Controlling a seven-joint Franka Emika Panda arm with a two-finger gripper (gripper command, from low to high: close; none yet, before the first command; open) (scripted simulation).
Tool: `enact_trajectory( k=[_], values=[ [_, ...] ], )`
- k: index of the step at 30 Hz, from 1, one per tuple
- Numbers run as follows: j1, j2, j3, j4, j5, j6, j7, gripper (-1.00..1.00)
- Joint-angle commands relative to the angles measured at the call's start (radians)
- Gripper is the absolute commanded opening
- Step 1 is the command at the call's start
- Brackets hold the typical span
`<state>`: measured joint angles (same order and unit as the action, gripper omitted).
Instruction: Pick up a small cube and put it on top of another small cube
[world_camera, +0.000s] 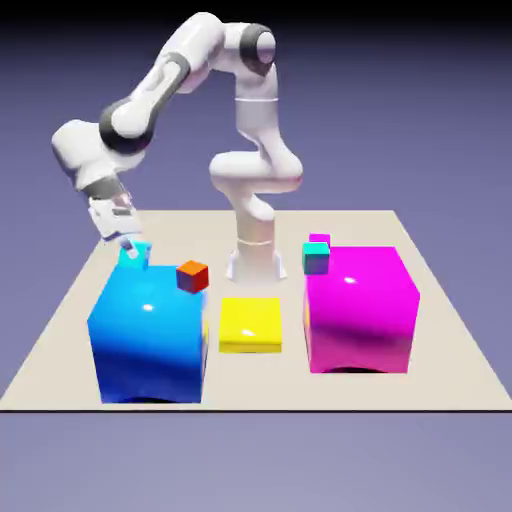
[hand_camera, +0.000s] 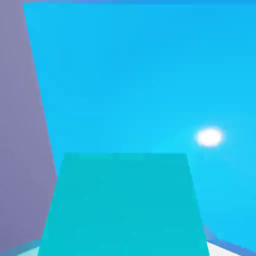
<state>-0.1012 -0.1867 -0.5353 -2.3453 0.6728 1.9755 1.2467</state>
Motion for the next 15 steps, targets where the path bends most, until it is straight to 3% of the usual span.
enact_trajectory(
  k=[1, 15],
  values=[
    [-0.007, -0.025, 0.036, -0.015, 0.001, -0.019, 0.02, -1.0],
    [-0.107, -0.373, 0.544, -0.221, 0.051, -0.28, 0.286, -1.0]
  ],
)
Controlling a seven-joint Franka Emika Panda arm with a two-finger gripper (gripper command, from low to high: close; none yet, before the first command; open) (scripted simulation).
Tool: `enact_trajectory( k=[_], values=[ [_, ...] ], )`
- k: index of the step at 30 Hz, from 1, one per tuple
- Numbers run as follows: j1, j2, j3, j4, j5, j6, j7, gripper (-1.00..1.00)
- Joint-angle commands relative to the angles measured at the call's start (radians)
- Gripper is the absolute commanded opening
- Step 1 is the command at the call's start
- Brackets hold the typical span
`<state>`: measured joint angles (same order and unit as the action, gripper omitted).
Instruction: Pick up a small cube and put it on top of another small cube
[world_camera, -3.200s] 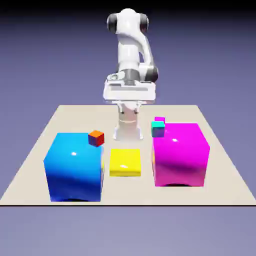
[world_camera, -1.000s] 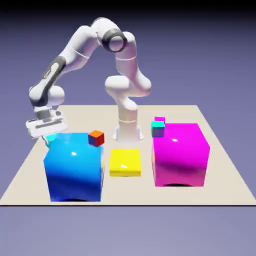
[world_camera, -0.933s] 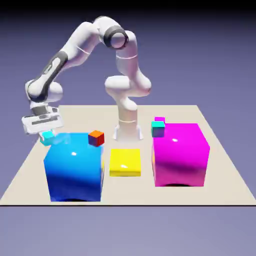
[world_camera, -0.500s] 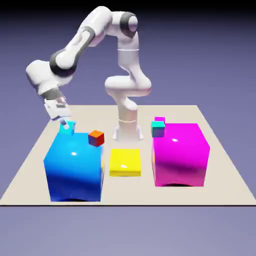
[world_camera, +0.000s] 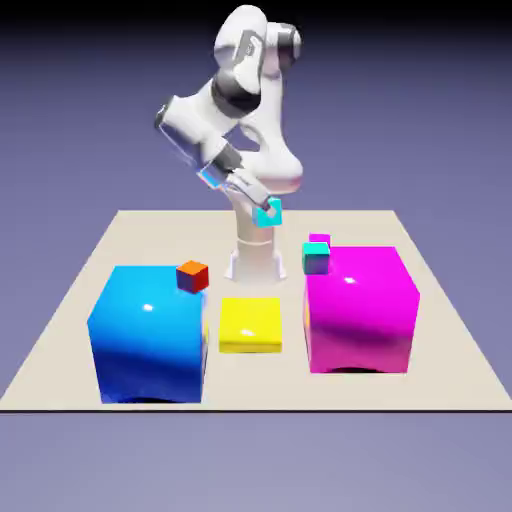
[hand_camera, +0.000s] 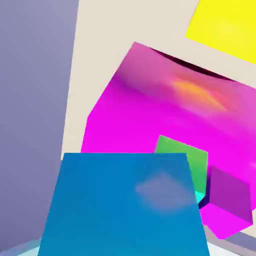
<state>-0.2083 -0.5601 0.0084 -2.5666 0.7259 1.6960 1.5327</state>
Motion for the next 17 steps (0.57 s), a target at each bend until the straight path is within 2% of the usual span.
enact_trajectory(
  k=[1, 6, 9, 13, 14, 17],
  values=[
    [-0.007, -0.025, 0.036, -0.015, 0.002, -0.019, 0.019, -1.0],
    [-0.05, -0.162, 0.217, -0.116, 0.034, -0.107, 0.161, -1.0],
    [-0.055, -0.164, 0.201, -0.139, 0.047, -0.093, 0.203, -1.0],
    [0.0, -0.135, 0.299, -0.259, 0.168, 0.068, 0.161, -1.0],
    [0.0, -0.135, 0.299, -0.259, 0.168, 0.068, 0.161, 1.0],
    [-0.029, -0.151, 0.246, -0.194, 0.102, -0.019, 0.184, 1.0]
  ],
)
